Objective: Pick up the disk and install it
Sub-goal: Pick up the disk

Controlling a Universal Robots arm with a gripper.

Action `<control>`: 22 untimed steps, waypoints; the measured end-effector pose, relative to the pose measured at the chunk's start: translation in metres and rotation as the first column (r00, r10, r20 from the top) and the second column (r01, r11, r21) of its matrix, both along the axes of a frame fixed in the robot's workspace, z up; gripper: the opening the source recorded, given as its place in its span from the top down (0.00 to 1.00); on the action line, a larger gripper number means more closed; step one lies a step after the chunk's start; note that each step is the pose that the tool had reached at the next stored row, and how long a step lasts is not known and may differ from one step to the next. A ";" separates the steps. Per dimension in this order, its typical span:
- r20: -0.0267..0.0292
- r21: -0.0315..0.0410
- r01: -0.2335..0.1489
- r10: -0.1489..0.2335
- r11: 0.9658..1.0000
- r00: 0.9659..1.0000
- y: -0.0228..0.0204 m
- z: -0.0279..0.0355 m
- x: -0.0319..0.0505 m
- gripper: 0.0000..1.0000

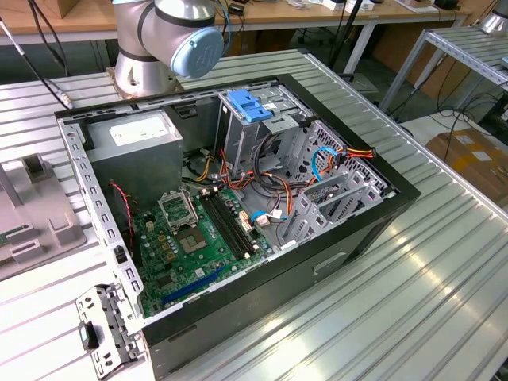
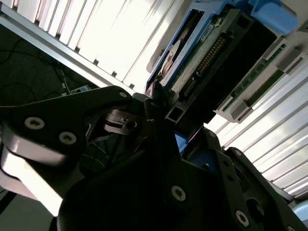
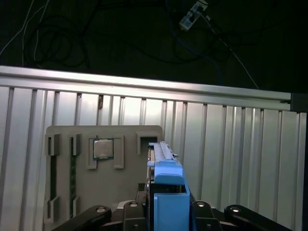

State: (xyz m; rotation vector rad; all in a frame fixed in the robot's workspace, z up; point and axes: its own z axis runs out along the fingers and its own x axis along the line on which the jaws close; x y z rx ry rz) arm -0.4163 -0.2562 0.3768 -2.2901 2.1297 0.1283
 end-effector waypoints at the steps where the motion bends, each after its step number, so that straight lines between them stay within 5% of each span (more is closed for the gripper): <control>1: 0.000 0.001 0.000 0.000 1.000 1.000 0.0000 0.0024 0.0000 0.63; 22: 0.000 0.010 0.000 0.000 1.000 1.000 0.0000 0.0272 0.0000 0.63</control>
